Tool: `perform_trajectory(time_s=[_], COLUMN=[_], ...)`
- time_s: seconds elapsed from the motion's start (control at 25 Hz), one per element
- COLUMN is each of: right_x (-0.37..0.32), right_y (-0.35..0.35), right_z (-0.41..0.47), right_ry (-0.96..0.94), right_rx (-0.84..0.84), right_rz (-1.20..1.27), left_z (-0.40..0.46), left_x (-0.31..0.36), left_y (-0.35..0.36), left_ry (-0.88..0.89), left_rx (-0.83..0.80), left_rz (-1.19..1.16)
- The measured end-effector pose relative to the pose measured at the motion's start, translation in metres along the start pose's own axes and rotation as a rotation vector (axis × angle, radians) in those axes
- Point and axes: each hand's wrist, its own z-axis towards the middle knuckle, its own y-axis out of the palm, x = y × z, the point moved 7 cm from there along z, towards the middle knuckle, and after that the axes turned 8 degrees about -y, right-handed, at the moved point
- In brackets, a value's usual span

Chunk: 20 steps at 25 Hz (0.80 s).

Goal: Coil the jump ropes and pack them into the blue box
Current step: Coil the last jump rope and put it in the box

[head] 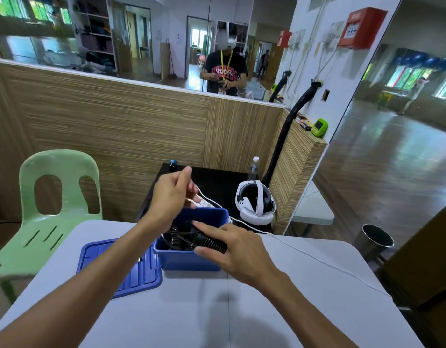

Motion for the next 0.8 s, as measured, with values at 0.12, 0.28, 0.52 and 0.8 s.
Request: perform_trajectory(time_s=[0.12, 0.28, 0.52, 0.8], right_x=[0.003, 0.016, 0.021, 0.03], right_y=[-0.006, -0.006, -0.008, -0.013], right_z=[0.005, -0.003, -0.004, -0.003], right_ry=[0.016, 0.044, 0.09, 0.179], right_rx=[0.106, 0.118, 0.159, 0.209], right_rz=[-0.025, -0.037, -0.01, 0.005], left_z=[-0.005, -0.034, -0.064, -0.063], left_x=[-0.009, -0.044, -0.077, -0.065], left_y=[0.011, 0.021, 0.023, 0.025], left_ry=[0.099, 0.047, -0.197, -0.05], left_rx=[-0.104, -0.316, -0.094, 0.05], left_rz=[0.278, 0.39, 0.209, 0.523])
